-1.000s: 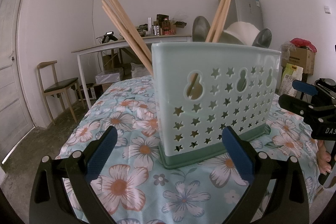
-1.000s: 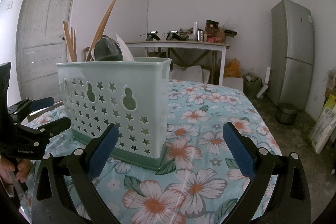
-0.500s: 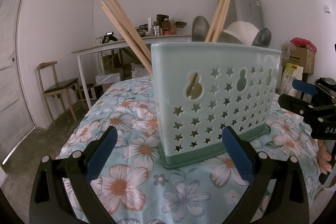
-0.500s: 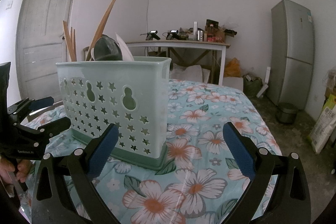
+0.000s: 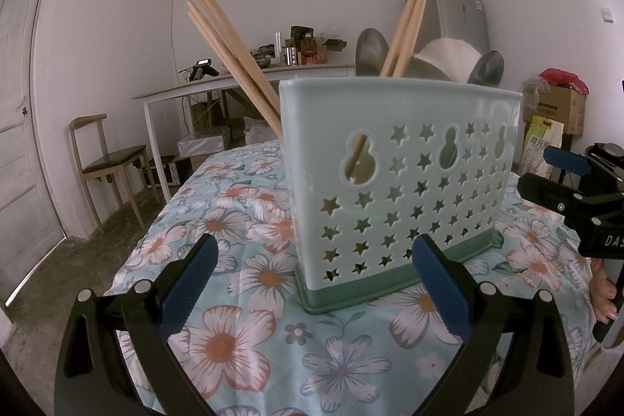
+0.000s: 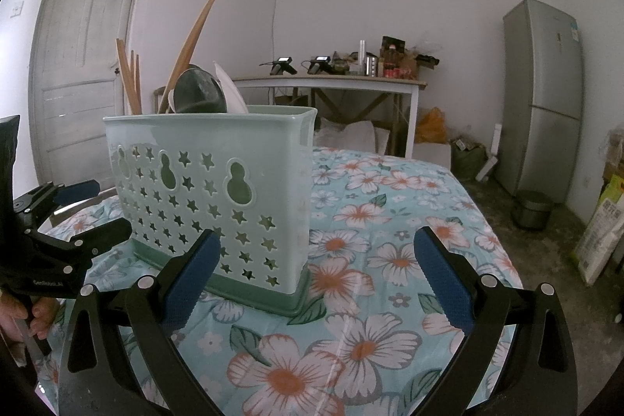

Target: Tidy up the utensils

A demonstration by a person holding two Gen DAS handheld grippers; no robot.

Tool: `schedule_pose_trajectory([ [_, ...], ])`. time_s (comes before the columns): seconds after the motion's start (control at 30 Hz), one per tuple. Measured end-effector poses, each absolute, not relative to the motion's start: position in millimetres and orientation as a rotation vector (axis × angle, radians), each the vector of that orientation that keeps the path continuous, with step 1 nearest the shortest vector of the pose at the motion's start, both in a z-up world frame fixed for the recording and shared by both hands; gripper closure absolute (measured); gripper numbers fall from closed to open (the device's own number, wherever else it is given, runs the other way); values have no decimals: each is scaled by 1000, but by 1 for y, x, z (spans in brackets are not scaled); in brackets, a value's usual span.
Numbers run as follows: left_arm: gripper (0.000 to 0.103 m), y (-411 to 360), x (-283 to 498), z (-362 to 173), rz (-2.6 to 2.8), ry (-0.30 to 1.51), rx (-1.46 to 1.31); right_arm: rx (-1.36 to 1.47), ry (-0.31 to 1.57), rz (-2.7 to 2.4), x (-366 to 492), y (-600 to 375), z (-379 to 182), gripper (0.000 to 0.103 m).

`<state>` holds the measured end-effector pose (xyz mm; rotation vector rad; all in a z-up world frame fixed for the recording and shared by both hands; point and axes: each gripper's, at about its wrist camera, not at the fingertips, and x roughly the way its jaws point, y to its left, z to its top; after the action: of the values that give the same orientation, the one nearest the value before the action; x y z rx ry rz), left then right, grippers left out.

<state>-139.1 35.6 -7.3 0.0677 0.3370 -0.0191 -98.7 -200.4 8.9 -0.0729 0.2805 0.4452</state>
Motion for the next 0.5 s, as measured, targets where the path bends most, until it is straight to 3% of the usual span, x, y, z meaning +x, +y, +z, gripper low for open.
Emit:
schedule_pose_trajectory([
  [0.5, 5, 36, -139, -7, -19, 337, 69, -74, 294, 447, -96, -201, 7, 8],
])
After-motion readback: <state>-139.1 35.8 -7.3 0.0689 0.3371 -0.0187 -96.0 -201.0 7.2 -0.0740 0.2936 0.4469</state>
